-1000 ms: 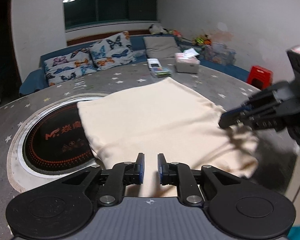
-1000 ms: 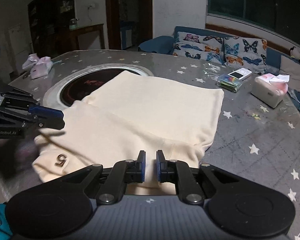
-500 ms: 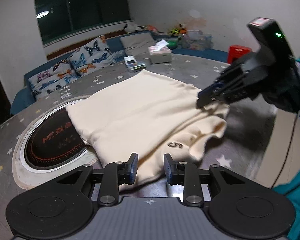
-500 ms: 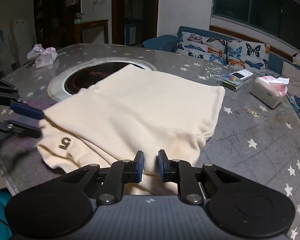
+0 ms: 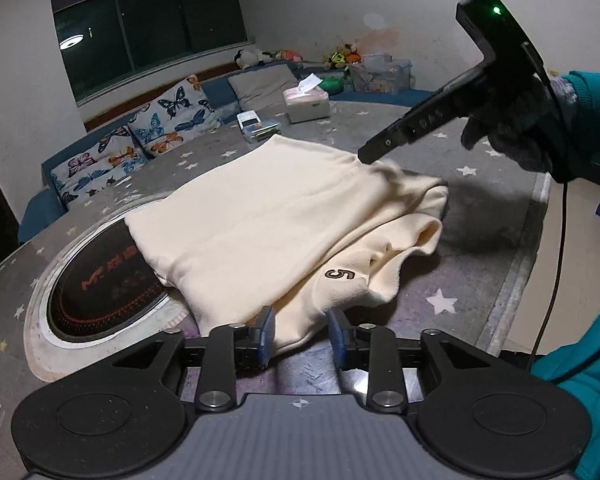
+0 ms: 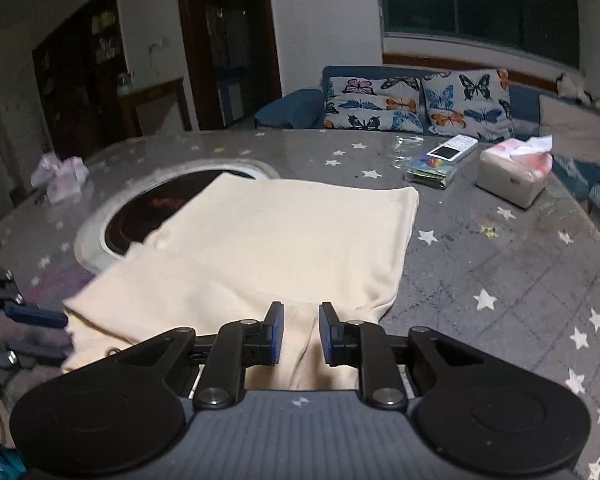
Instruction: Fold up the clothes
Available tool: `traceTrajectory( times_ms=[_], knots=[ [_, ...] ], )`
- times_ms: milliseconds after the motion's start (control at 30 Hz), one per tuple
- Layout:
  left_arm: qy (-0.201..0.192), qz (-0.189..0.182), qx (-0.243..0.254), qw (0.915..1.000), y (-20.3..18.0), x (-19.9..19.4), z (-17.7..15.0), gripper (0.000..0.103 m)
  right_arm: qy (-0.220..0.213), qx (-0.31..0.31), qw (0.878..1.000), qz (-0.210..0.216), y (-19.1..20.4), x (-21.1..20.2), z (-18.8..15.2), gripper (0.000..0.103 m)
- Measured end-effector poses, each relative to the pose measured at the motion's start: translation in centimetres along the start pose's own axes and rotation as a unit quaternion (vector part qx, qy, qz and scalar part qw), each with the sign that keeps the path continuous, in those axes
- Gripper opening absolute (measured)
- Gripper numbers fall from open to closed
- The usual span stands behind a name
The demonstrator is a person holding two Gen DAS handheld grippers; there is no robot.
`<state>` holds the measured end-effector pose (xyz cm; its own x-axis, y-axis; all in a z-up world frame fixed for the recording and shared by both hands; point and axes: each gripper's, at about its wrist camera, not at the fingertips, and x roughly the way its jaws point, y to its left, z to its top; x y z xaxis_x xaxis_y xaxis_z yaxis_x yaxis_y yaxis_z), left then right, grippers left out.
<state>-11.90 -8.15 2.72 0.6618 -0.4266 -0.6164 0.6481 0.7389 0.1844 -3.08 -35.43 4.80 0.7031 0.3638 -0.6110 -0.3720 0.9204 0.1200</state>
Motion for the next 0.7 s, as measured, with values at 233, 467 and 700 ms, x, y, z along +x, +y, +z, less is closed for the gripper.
traceTrajectory(
  times_ms=[233, 467, 700],
  knots=[
    [-0.006, -0.013, 0.011, 0.9998, -0.8, 0.5, 0.3, 0.035, 0.019, -0.01, 1.0, -0.007, -0.1, 1.8, 0.1, 0.018],
    [-0.006, -0.016, 0.023, 0.9996, -1.1, 0.9, 0.2, 0.035, 0.011, -0.029, 0.999, -0.031, 0.7, 2.9, 0.0, 0.006],
    [-0.013, -0.011, 0.039, 0.9991, -1.7, 1.6, 0.2, 0.035, 0.008, -0.045, 0.998, -0.031, 1.1, 1.6, 0.1, 0.008]
  ],
)
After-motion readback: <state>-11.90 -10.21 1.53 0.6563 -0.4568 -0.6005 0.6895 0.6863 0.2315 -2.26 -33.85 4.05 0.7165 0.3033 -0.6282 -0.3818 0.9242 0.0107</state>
